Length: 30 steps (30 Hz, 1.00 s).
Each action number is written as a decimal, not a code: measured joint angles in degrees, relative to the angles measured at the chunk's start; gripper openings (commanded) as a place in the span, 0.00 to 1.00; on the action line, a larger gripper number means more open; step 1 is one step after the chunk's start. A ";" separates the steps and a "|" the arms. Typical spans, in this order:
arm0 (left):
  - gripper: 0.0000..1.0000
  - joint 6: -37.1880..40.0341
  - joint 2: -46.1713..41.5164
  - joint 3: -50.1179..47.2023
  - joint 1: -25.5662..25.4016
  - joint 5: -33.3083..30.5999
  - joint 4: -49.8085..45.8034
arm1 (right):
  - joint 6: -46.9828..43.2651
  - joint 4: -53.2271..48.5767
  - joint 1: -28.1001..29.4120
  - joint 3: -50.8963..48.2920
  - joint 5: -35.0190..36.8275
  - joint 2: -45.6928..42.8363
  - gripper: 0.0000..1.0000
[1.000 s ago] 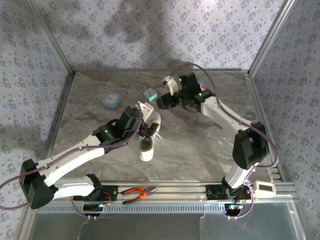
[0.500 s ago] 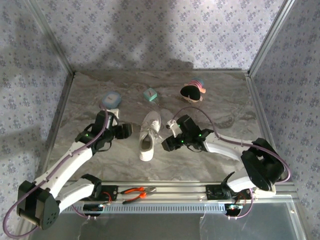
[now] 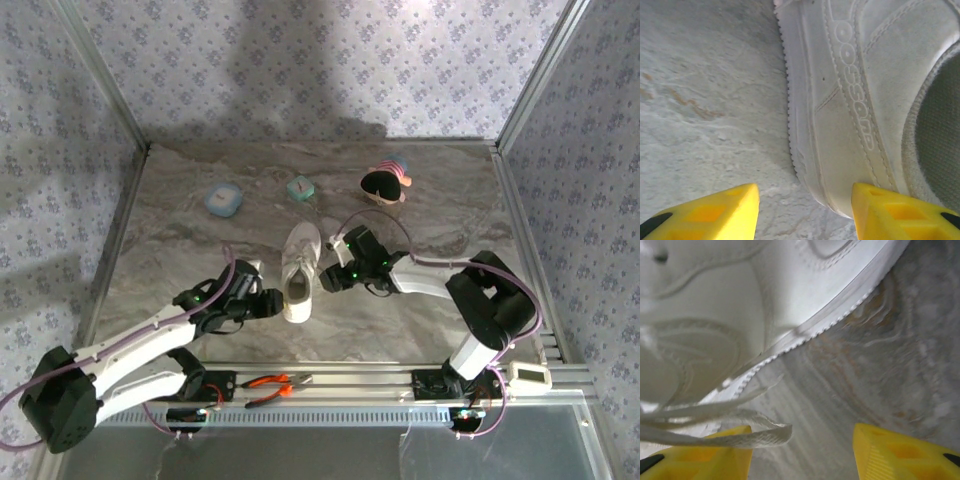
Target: Tie the shoes
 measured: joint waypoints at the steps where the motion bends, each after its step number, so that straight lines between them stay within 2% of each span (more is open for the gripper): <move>1: 0.51 -0.57 0.50 0.00 -0.59 -0.17 0.76 | -0.26 0.63 -0.46 0.04 -0.22 0.00 0.50; 5: 0.49 -1.60 1.97 0.50 -1.77 -0.66 1.99 | -1.68 1.97 -0.85 0.13 -0.94 0.00 0.31; 8: 0.55 0.42 2.60 3.21 -1.46 -2.12 -0.81 | -2.36 2.38 -0.83 0.17 -1.38 0.00 0.13; 9: 0.56 1.66 2.51 4.61 -0.68 -2.34 -2.12 | -2.75 2.47 -0.85 0.17 -1.46 -0.02 0.09; 11: 0.60 4.74 1.51 8.48 4.13 -1.42 -5.07 | -3.28 2.56 -0.87 0.17 -1.46 -0.11 0.01; 15: 0.63 11.43 -0.68 13.92 20.15 3.87 -8.00 | -4.11 2.34 -1.07 0.17 -1.38 -1.03 0.00; 18: 0.69 15.19 3.10 17.31 28.85 8.37 -9.49 | -4.17 2.12 -1.60 0.20 -1.33 -2.05 0.00; 21: 0.73 18.08 11.15 20.28 31.32 12.72 -9.33 | -4.37 1.79 -2.40 0.20 -1.16 -3.06 0.00; 25: 0.68 19.26 20.94 21.86 31.54 20.39 -6.62 | -4.33 1.97 -2.99 -0.26 -1.16 -4.02 0.00; 30: 0.64 17.75 25.68 18.51 31.54 27.71 2.32 | -4.04 2.71 -3.10 -1.49 -1.20 -4.15 0.00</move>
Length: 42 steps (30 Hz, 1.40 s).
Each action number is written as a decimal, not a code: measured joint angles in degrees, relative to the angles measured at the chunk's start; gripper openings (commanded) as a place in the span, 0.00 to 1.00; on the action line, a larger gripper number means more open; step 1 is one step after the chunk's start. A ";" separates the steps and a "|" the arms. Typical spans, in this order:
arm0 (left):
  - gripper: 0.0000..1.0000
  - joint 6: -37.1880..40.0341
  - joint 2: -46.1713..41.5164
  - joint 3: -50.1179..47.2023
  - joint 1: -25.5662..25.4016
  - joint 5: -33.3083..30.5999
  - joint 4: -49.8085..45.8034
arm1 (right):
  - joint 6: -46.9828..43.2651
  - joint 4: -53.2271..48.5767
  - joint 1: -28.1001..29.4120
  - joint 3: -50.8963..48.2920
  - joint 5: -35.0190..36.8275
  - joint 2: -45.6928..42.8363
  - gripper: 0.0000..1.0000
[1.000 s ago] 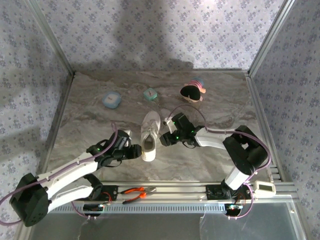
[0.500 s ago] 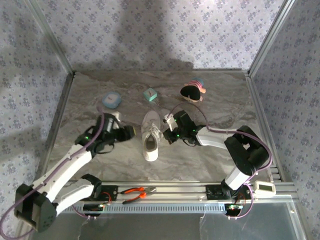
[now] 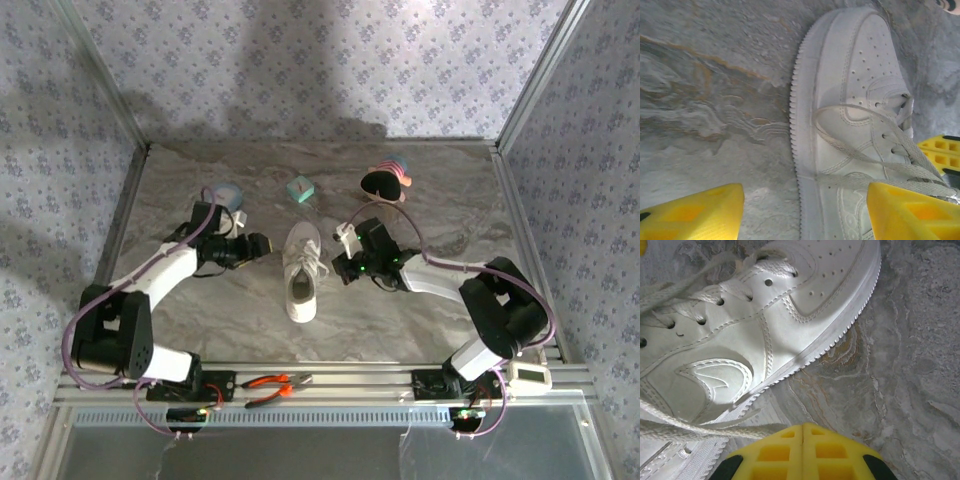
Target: Tie the shoes
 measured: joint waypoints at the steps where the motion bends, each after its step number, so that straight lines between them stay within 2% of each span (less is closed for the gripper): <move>1: 0.62 -0.24 0.83 -0.11 0.00 1.03 0.94 | 0.17 0.11 0.00 -0.07 0.00 0.00 0.01; 6: 0.52 -1.68 7.91 0.52 0.00 7.26 6.93 | 1.66 2.01 0.15 -0.96 0.09 0.04 0.33; 11: 0.48 -2.19 13.09 0.98 0.00 10.91 9.60 | 2.23 2.73 0.96 -2.29 0.28 0.17 0.44; 20: 0.47 -2.64 18.32 4.92 -0.68 13.94 11.65 | 2.14 4.76 2.08 -2.32 0.24 2.80 0.51; 27: 0.43 -3.30 21.00 6.01 -2.38 14.40 13.03 | 2.29 5.22 2.32 -2.32 0.37 4.42 0.52; 29: 0.37 -3.69 21.62 6.01 -2.64 14.64 13.29 | 2.69 5.66 2.21 -3.32 0.85 3.41 0.52; 31: 0.24 -3.93 21.70 6.10 -2.56 14.64 13.35 | 3.67 6.34 1.33 -5.90 0.94 0.92 0.53; 33: 0.06 -4.20 21.73 6.21 -2.60 14.67 13.14 | 4.42 6.60 -0.26 -8.74 0.87 -2.03 0.54; 34: 0.02 -3.74 21.73 6.25 -2.60 14.99 13.03 | 4.74 6.60 -0.94 -9.68 0.87 -3.10 0.54; 42: 0.00 -0.85 21.09 7.98 -2.84 14.05 7.89 | 5.62 9.16 -0.22 -10.40 -2.03 -4.22 0.57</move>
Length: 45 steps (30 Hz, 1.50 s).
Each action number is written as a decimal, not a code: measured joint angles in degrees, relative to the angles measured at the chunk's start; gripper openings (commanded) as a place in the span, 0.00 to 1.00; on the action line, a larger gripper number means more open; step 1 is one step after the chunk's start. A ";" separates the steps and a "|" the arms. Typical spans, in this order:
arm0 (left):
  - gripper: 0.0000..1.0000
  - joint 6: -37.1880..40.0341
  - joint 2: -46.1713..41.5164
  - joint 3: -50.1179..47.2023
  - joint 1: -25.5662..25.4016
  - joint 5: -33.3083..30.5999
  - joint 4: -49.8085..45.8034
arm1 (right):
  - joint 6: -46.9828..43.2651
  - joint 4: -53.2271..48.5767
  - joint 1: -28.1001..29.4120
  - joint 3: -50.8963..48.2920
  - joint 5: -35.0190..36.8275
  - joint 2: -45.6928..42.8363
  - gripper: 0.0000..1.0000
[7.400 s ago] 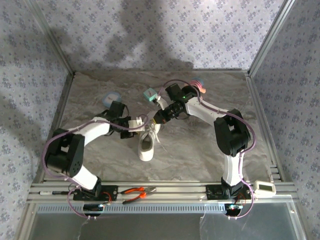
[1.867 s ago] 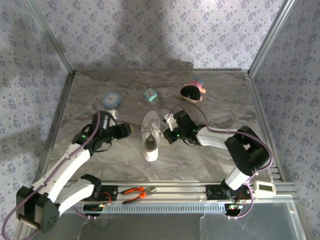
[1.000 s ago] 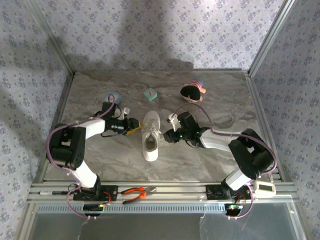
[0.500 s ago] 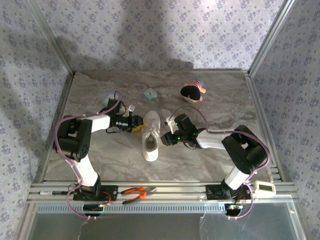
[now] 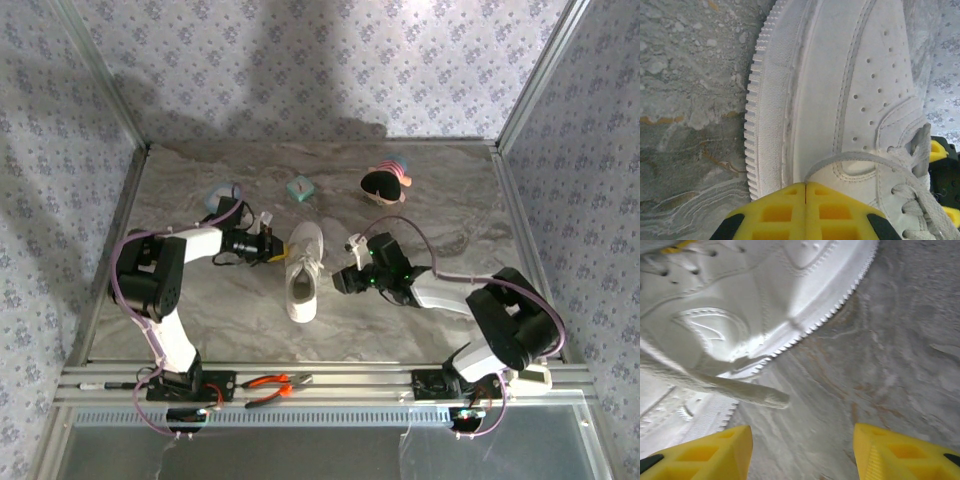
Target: Tie the shoes
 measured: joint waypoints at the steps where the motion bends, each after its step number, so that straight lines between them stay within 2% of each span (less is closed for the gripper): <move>1: 0.00 0.26 -0.31 0.02 -0.09 -0.22 -0.50 | 0.00 0.52 0.26 0.00 -0.39 0.22 0.57; 13: 0.00 2.38 -1.62 0.28 -0.15 -2.03 -5.38 | -2.32 3.13 1.68 4.83 -2.58 8.83 0.58; 15: 0.00 2.82 -2.21 0.48 -0.20 -2.45 -6.14 | -2.64 3.96 1.66 6.12 -2.91 10.58 0.55; 17: 0.00 3.23 -2.86 1.05 -0.20 -2.82 -7.06 | -3.02 4.37 1.66 6.75 -3.21 11.47 0.42; 19: 0.00 3.74 -3.78 1.70 -0.22 -3.26 -7.87 | -3.37 4.61 1.66 6.91 -3.37 11.74 0.16; 21: 0.00 4.61 -5.01 2.32 -0.20 -3.69 -8.96 | -3.74 4.63 1.66 7.08 -3.52 11.74 0.00; 25: 0.00 6.43 -7.91 3.41 -0.20 -5.33 -11.61 | -4.04 3.78 1.36 7.02 -2.05 10.71 0.00; 36: 0.00 11.06 -17.46 4.00 -0.20 -10.95 -17.88 | -4.13 -2.73 -2.73 6.69 3.08 0.50 0.00; 45: 0.00 12.33 -21.35 4.00 -0.24 -13.92 -19.58 | -4.11 -7.56 -3.28 6.78 3.61 -1.31 0.00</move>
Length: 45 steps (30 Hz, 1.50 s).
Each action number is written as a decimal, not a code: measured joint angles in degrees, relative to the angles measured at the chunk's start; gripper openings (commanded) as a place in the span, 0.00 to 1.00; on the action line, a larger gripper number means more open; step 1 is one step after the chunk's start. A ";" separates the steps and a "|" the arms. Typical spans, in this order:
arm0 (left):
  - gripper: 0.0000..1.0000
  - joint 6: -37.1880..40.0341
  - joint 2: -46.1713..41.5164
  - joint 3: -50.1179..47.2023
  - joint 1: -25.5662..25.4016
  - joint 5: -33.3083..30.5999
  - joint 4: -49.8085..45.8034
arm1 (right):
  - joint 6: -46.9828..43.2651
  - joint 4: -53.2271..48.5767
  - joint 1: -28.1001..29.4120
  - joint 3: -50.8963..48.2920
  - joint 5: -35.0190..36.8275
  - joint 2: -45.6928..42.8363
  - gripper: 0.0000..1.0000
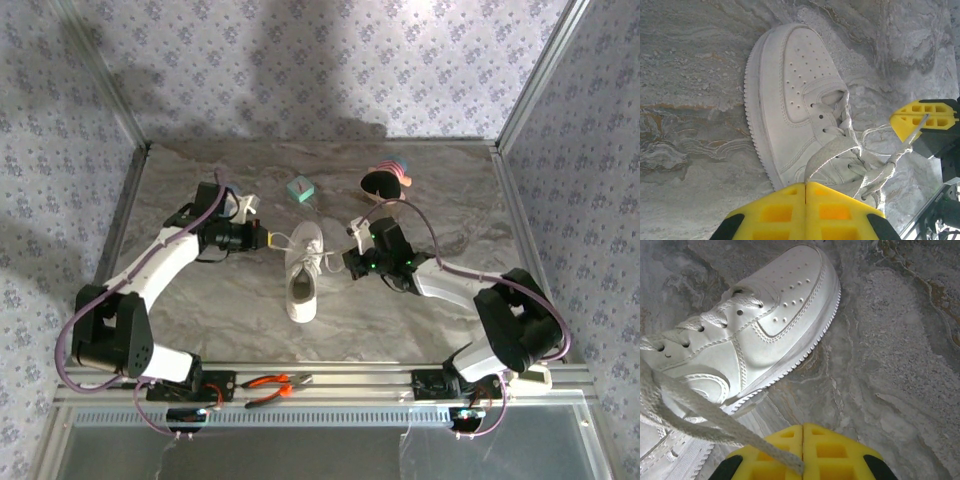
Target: Tie the shoes
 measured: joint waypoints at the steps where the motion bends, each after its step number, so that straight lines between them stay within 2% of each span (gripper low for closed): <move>1: 0.00 0.13 -0.31 0.00 0.00 -0.28 0.00 | -0.02 -0.55 0.00 0.09 0.00 -0.09 0.00; 22: 0.00 2.32 -1.84 -3.82 0.07 -9.16 -3.02 | -1.18 -13.51 0.00 3.74 1.68 1.03 0.00; 34: 0.00 1.79 -4.26 -8.11 1.70 -9.18 -3.23 | -3.37 -19.41 0.00 6.19 0.98 1.38 0.00; 45: 0.00 -0.37 -8.35 -14.45 3.23 -8.31 -2.27 | -5.95 -22.67 0.00 9.90 -0.57 6.36 0.00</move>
